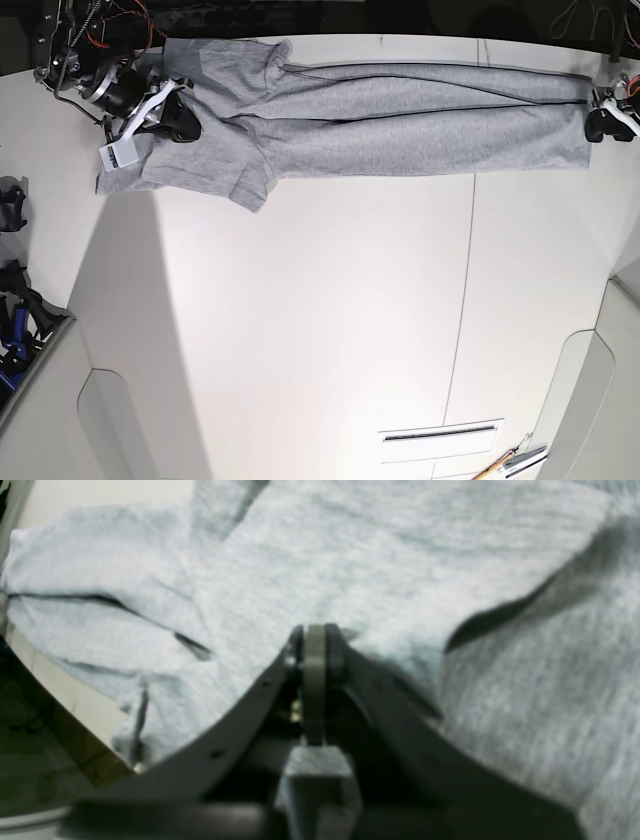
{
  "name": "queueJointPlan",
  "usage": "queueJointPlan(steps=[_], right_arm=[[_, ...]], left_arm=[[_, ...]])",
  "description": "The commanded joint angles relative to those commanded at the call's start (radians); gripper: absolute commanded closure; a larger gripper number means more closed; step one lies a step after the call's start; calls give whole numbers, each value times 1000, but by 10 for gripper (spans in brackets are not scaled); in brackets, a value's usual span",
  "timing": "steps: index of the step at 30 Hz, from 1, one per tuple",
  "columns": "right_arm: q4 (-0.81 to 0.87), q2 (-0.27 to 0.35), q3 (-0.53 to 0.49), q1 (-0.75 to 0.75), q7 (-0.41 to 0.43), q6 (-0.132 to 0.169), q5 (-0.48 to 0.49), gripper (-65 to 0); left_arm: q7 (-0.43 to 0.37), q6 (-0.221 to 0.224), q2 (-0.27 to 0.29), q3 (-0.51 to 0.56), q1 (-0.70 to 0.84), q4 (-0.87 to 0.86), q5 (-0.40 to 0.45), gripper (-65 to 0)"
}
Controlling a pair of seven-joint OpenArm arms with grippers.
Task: Fold the T-shirt properly
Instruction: 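Lay the folded hem down and regrasp the strip ends with both grippers, then fold the strip end with the left gripper toward the right gripper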
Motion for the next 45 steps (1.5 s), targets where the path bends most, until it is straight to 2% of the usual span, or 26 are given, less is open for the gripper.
queueJointPlan(steps=[4, 6, 9, 13, 14, 15, 17, 21, 22, 23, 24, 27, 31, 35, 37, 41, 45], right_arm=[[0, 0, 0, 0, -1, 0, 0, 0], [0, 0, 0, 0, -1, 0, 0, 0], [0, 0, 0, 0, -3, 0, 21, 0], [0, 0, 0, 0, -3, 0, 30, 0], [0, 0, 0, 0, -3, 0, 30, 0], [0, 0, 0, 0, -3, 0, 30, 0], [0, 0, 0, 0, -3, 0, 30, 0], [0, 0, 0, 0, -4, 0, 30, 0], [0, 0, 0, 0, -4, 0, 30, 0], [0, 0, 0, 0, -4, 0, 30, 0], [0, 0, 0, 0, -4, 0, 31, 0], [0, 0, 0, 0, -5, 0, 31, 0], [0, 0, 0, 0, -7, 0, 30, 0], [0, 0, 0, -1, -9, -1, 29, 0], [0, 0, 0, -1, -15, -1, 30, 0], [0, 0, 0, 0, -14, -1, 30, 0], [0, 0, 0, 0, -14, -1, 30, 0]], left_arm=[[-58, -15, 16, 0, 0, -98, 13, -422], [-59, -45, 17, 0, 0, -125, 8, -421], [-55, -48, 17, 0, 1, -153, -31, -421], [29, -48, 17, 0, 1, -162, -145, -421], [58, -64, 17, 0, 1, -162, -187, -421], [86, -101, 17, 0, 1, -162, -234, -421], [138, -113, 21, 0, 1, -162, -308, -421], [148, -113, 48, 0, 0, -162, -341, -418], [148, -113, 59, 0, 1, -162, -340, -395], [149, -113, 72, 0, 0, -162, -340, -346], [146, -113, 82, 0, 0, -162, -340, -277], [89, -113, 90, 0, 0, -162, -340, -8], [66, -113, 80, 0, -5, -132, -340, 0], [66, -113, 89, 0, 1, 0, -300, 0], [78, -113, 106, 0, 4, 95, -292, 0], [153, -113, 160, 0, 5, 279, -287, 0], [155, -113, 209, 26, 60, 468, -311, 0]])
